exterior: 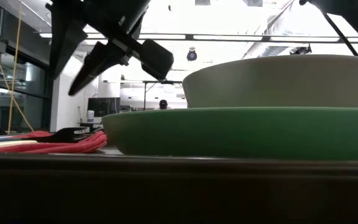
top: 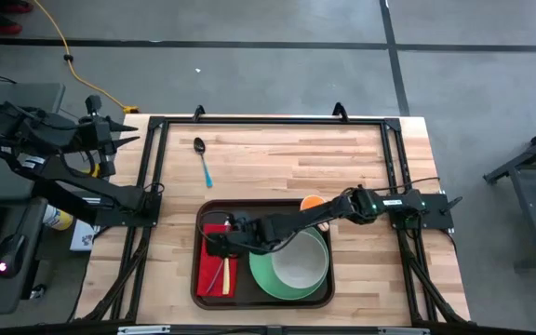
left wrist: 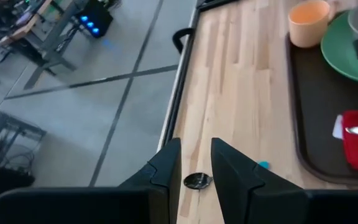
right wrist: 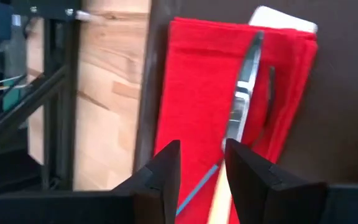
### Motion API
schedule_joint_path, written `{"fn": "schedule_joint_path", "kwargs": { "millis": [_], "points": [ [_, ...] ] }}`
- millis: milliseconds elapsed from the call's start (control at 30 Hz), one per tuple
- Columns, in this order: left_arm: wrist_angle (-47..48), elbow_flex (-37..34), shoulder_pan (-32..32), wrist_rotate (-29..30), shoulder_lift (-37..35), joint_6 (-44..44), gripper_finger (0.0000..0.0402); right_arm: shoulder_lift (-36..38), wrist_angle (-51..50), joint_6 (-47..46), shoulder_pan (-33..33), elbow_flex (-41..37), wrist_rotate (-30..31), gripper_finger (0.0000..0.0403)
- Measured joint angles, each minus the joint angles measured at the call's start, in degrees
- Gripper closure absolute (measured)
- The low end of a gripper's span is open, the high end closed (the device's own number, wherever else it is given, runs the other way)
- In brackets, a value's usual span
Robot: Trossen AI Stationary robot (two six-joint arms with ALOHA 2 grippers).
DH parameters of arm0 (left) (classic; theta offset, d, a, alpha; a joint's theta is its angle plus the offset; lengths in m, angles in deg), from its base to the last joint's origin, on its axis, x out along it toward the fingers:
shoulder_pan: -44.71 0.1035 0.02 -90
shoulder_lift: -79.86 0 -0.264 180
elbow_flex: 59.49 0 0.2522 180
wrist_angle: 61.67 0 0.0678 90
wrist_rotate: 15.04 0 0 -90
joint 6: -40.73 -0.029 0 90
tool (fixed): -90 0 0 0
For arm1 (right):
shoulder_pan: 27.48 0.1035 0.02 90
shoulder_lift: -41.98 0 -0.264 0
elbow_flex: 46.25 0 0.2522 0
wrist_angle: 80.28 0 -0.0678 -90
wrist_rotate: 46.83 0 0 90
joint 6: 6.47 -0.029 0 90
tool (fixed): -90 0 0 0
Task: Set up tray
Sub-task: Adjust the black serving tray
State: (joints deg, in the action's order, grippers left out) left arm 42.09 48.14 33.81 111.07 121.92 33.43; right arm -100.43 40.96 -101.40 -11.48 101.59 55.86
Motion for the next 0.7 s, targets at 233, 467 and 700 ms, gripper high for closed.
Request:
{"fn": "schedule_joint_path", "kwargs": {
  "millis": [233,467,700],
  "points": [
    [0.0,0.0,0.0,-0.8,0.0,-1.7,0.0286,0.0,1.2,1.9,-1.5,0.0,-2.7,0.0300],
    [0.0,0.0,0.0,-1.0,0.0,-3.4,0.0286,0.1,0.9,7.5,-3.9,0.4,1.5,0.0308],
    [0.0,0.0,0.0,-1.0,0.0,-3.4,0.0286,3.2,-2.9,18.6,-7.6,0.9,6.2,0.0394]
  ]
}}
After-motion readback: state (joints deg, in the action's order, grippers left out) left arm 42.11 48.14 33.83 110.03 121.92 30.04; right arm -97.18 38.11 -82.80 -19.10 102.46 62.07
